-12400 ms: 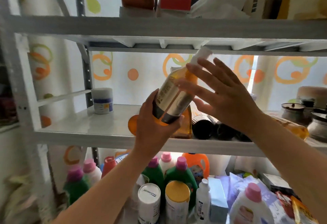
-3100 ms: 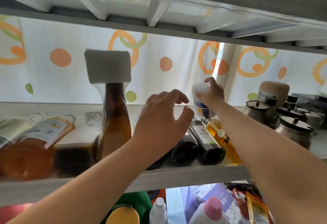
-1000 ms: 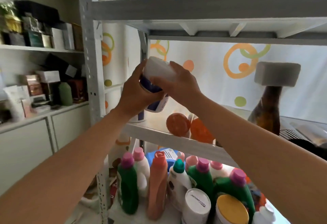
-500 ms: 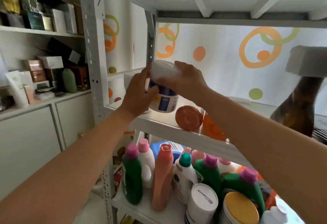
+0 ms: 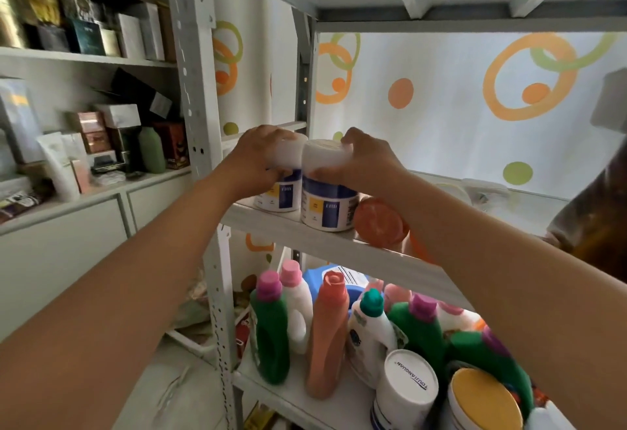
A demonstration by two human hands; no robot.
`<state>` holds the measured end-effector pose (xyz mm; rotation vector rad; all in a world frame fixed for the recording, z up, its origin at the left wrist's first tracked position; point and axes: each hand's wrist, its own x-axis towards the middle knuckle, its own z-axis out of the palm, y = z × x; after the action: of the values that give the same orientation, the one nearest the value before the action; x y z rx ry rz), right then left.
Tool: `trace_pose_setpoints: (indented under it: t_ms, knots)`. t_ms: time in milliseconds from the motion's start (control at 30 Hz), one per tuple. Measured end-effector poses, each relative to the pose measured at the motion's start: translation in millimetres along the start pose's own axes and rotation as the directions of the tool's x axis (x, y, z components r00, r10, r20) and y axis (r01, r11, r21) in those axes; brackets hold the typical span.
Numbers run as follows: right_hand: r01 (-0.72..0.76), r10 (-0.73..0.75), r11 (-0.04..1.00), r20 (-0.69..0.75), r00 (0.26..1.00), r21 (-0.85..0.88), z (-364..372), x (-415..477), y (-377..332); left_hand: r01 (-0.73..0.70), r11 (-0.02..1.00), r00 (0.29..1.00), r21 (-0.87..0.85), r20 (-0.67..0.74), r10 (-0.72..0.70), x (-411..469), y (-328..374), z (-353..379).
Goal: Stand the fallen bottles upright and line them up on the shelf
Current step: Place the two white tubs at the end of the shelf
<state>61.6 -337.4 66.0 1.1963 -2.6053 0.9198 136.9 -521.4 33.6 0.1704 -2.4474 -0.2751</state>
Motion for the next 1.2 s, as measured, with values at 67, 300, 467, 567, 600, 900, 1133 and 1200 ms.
trace_pose_setpoints:
  t_ms: [67, 300, 467, 567, 600, 900, 1133, 1200]
  knots:
    - [-0.002, 0.002, 1.000, 0.013, 1.000, -0.006, 0.4, 1.4, -0.4, 0.036, 0.999, 0.999, -0.028, 0.034, -0.035, 0.3, -1.0, -5.8]
    - [0.016, -0.017, 0.998, -0.020, 1.000, -0.057, 6.0, 3.9, 4.4, 0.050, 0.995, 0.998, -0.092, -0.025, -0.052, -2.2, -9.1, -3.2]
    - [0.015, -0.014, 0.997, 0.005, 1.000, -0.073, 0.6, 4.0, 2.5, 0.250, 0.845, 0.943, -0.472, -0.078, -0.322, -18.8, -15.5, 35.9]
    - [0.008, -0.009, 0.998, -0.012, 1.000, -0.068, 2.5, 3.7, 2.2, 0.259, 0.812, 0.940, -0.522, -0.056, -0.336, -24.5, -19.1, 52.6]
    - [0.007, -0.008, 0.997, -0.015, 1.000, -0.072, 3.1, 3.8, 2.8, 0.265, 0.807, 0.935, -0.528, -0.065, -0.349, -24.8, -20.6, 54.5]
    - [-0.022, 0.018, 0.995, -0.043, 0.999, -0.098, 6.8, 4.8, 3.8, 0.289, 0.786, 0.944, -0.546, 0.027, -0.328, -28.3, -35.1, 43.5]
    - [-0.019, 0.015, 0.994, -0.035, 0.999, -0.112, 5.4, -0.2, 3.1, 0.268, 0.769, 0.950, -0.580, 0.028, -0.310, -29.6, -36.2, 46.7]
    - [-0.023, 0.018, 0.993, -0.043, 0.999, -0.118, 7.0, 0.0, 3.5, 0.257, 0.766, 0.952, -0.589, 0.017, -0.306, -29.8, -34.9, 48.3]
